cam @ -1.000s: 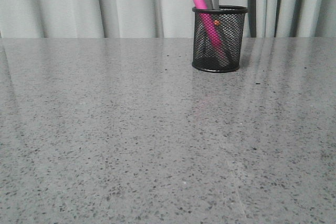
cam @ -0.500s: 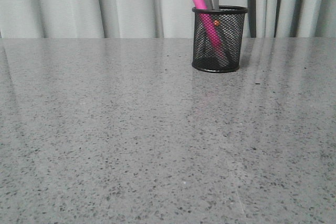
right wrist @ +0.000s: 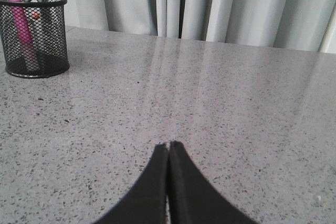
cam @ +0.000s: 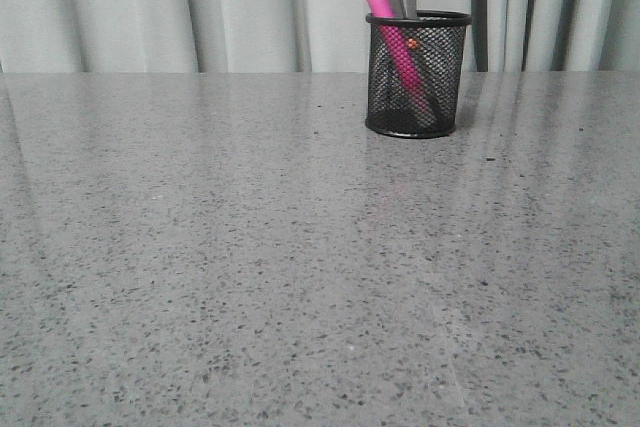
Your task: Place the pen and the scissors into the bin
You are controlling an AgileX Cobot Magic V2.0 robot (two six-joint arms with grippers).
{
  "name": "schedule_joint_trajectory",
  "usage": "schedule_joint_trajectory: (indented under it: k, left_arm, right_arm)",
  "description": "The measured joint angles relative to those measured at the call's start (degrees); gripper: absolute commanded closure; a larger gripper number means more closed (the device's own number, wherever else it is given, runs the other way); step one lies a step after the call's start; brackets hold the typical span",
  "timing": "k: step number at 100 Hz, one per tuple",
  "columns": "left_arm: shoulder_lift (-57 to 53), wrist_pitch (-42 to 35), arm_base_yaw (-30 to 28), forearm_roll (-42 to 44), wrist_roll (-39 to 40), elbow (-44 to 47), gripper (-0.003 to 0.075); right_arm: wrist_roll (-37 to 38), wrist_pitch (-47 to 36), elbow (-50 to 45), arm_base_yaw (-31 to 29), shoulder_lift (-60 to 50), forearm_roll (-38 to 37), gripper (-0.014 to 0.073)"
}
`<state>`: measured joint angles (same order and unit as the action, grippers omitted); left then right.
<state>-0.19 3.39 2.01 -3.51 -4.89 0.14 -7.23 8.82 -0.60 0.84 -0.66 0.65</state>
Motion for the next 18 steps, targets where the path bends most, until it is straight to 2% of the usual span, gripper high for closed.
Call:
schedule_joint_trajectory:
  k: [18]
  left_arm:
    - [0.0,0.0,0.0,0.0,0.0,0.0,0.0739]
  right_arm:
    - [0.0,0.0,0.0,0.0,0.0,0.0,0.067]
